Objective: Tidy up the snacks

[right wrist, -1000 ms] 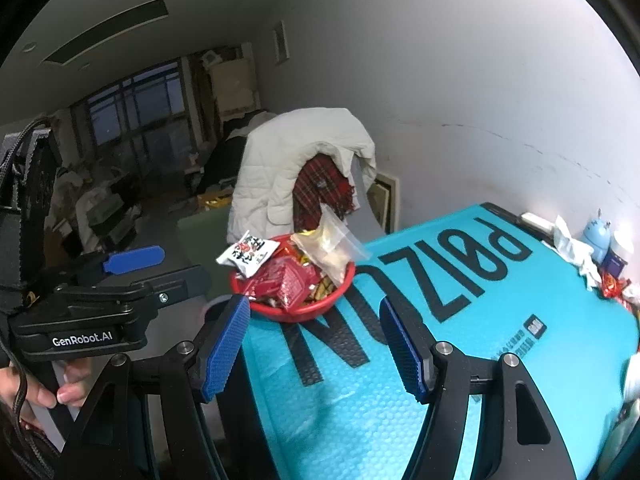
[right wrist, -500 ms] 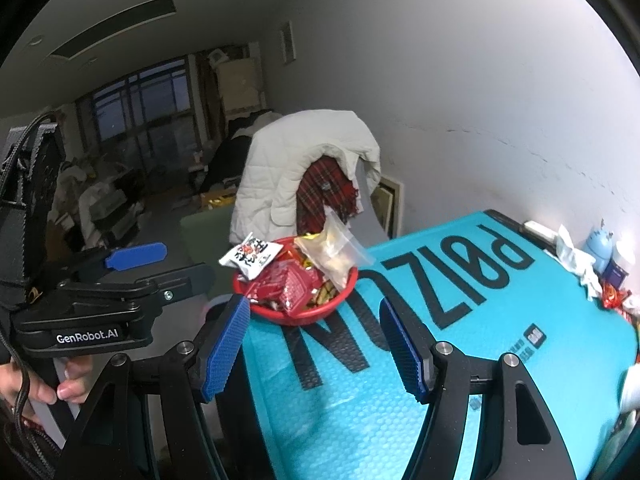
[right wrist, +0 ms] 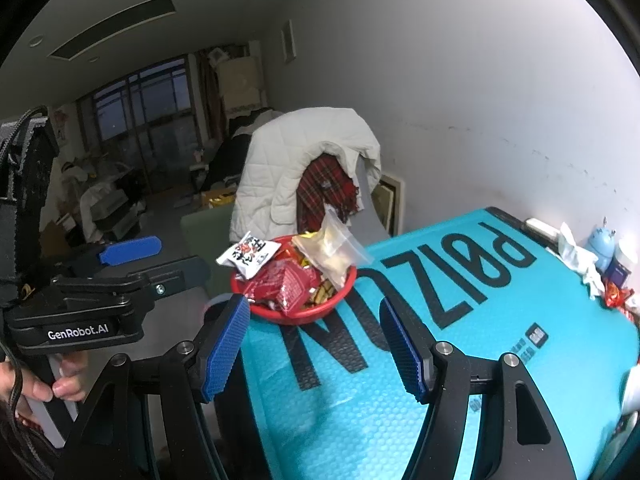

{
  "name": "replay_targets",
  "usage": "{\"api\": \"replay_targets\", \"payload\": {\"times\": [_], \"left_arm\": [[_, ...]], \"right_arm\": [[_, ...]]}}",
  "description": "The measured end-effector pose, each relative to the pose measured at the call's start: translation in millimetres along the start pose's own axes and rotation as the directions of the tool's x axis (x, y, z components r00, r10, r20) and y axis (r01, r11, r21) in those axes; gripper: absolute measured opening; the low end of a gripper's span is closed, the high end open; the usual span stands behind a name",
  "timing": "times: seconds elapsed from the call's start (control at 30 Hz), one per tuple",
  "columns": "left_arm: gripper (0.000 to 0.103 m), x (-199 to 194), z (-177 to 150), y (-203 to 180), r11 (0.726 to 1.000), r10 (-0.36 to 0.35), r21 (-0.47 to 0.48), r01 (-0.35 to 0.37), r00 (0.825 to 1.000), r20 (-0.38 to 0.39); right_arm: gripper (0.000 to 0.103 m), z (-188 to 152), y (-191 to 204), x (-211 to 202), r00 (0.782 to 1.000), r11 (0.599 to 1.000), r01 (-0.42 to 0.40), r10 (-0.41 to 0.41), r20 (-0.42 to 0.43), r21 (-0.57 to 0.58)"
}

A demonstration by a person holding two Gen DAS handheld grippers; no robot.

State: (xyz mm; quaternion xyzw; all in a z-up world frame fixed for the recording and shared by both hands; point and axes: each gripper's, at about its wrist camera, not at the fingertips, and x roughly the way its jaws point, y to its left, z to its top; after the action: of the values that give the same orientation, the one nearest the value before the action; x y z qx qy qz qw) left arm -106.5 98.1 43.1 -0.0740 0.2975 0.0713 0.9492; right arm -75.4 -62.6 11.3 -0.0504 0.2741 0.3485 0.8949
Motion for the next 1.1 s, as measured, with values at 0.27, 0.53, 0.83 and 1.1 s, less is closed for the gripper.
{"api": "replay_targets", "payload": {"times": [0.27, 0.53, 0.83, 1.1], "left_arm": [[0.081, 0.1, -0.2, -3.5, 1.000, 0.016, 0.005, -0.016, 1.000, -0.002], [0.081, -1.3, -0.6, -6.5, 0.999, 0.029, 0.016, -0.029, 1.000, -0.001], [0.081, -3.7, -2.5, -8.4, 1.000, 0.021, 0.021, -0.021, 1.000, -0.010], [0.081, -3.5, -2.3, -7.9, 0.999, 0.023, 0.024, -0.023, 1.000, -0.009]], "right_arm": [[0.068, -2.2, -3.0, 0.2, 1.000, 1.000, 0.006, -0.006, -0.004, 0.008], [0.068, -4.7, -8.2, -1.2, 1.000, 1.000, 0.013, -0.013, -0.007, 0.020], [0.071, -2.7, -8.9, -3.0, 1.000, 0.999, 0.031, -0.030, -0.007, 0.027], [0.071, -2.9, -7.6, -3.2, 0.999, 0.999, 0.034, -0.034, -0.010, 0.030]]}}
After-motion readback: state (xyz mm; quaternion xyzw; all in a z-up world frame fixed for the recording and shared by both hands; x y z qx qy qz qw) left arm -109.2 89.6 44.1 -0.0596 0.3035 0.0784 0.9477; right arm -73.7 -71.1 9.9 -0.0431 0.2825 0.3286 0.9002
